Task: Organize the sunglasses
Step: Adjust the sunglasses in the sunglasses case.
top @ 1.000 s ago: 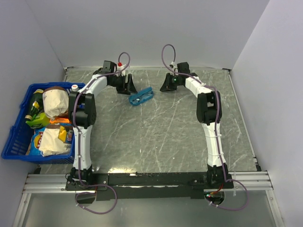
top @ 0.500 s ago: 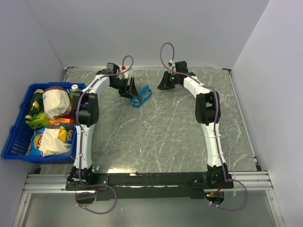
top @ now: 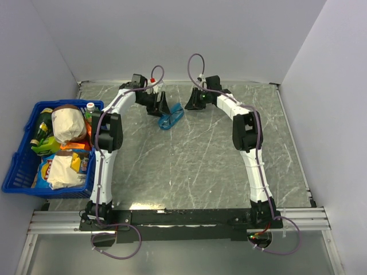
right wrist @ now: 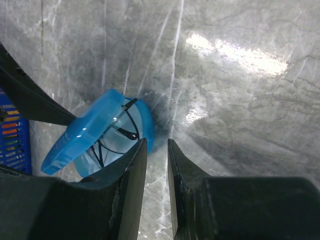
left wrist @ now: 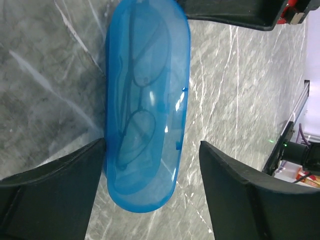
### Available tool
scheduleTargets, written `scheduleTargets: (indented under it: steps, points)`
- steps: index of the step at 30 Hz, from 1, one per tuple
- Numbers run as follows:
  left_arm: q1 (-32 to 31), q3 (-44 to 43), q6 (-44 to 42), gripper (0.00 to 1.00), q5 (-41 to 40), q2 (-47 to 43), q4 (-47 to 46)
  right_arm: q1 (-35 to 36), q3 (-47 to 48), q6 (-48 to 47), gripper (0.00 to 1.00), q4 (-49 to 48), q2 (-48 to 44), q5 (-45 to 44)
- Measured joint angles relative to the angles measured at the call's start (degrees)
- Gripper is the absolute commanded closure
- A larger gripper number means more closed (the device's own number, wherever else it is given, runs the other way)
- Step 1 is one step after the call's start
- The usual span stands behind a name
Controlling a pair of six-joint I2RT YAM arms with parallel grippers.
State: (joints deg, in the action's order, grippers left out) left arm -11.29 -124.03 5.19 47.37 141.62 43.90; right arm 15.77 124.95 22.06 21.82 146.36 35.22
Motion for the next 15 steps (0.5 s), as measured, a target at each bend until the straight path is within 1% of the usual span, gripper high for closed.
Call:
scheduleTargets:
  steps: [4, 8, 9, 15]
  points:
    - [0.02, -0.07, 0.00, 0.22, 0.46, 0.55, 0.66, -0.02, 0.00, 0.02, 0.69, 0.04, 0.50, 0.02]
    - [0.00, -0.72, -0.02, 0.26, 0.87, 1.64, 1.73, -0.02, 0.50, 0.17, 0.69, 0.11, 1.20, 0.20]
    - [0.00, -0.96, -0.02, 0.31, 0.87, 2.01, 1.68, -0.02, 0.50, 0.20, 0.69, 0.15, 1.22, 0.20]
    - [0.00, -1.20, -0.02, 0.41, 1.60, 2.75, 1.86, -0.09, 0.70, 0.17, 0.69, 0.24, 1.25, 0.22]
